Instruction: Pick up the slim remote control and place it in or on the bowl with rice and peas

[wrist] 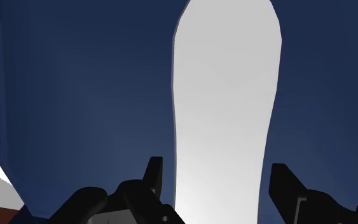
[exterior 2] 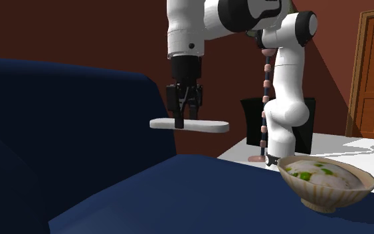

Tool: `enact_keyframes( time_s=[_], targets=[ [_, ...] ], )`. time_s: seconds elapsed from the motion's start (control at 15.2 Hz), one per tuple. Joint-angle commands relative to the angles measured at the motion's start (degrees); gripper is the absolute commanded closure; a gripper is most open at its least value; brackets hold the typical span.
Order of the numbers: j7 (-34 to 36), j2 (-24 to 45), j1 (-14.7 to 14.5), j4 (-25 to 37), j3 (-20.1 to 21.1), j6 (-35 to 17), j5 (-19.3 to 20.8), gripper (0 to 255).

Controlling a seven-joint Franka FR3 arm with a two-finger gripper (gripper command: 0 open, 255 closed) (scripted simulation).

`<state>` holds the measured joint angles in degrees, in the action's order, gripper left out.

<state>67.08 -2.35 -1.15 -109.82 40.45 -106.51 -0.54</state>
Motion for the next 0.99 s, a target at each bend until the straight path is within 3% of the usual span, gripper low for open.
enact_keyframes(
  time_s=[0.0,0.4,0.92],
  targets=[
    [-0.09,0.09,0.06,1.04,-0.06,0.96,0.07,255],
    [0.2,-11.67,-2.88,-8.19,0.52,0.92,-7.97,255],
    [3.26,-24.87,-9.77,-16.42,1.07,3.63,-16.75,255]
  ],
)
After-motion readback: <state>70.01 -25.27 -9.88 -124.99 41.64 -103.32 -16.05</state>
